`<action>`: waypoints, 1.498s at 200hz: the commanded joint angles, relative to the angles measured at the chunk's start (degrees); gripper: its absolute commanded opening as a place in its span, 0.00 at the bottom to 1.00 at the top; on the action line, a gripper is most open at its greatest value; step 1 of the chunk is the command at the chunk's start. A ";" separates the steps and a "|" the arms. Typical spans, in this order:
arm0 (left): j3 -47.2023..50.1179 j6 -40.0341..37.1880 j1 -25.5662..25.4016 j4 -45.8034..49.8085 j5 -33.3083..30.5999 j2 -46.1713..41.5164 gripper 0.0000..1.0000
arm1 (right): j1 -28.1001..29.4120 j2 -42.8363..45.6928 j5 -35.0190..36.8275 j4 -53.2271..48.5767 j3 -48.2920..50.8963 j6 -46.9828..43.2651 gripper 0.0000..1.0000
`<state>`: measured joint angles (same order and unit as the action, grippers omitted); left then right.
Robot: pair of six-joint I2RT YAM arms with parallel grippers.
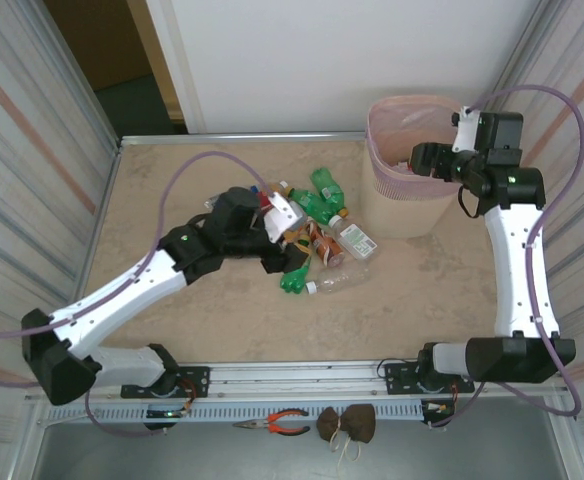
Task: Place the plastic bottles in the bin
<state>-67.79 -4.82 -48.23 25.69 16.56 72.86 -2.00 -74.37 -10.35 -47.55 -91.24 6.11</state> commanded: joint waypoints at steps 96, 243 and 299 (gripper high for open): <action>-7.13 17.07 -4.18 11.49 -20.06 15.78 0.56 | 1.97 12.43 -2.83 10.11 13.70 4.94 0.81; -6.16 31.17 -4.30 12.12 -23.86 28.86 0.69 | 15.89 17.34 6.68 15.59 21.81 2.95 0.83; -7.77 31.03 -3.50 12.99 -25.07 32.13 0.75 | 15.97 19.32 5.65 15.66 22.14 2.82 0.83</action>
<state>-74.46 25.36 -52.14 37.60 -7.44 103.90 13.54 -55.77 -4.71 -33.21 -69.60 9.87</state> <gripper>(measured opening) 0.744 0.831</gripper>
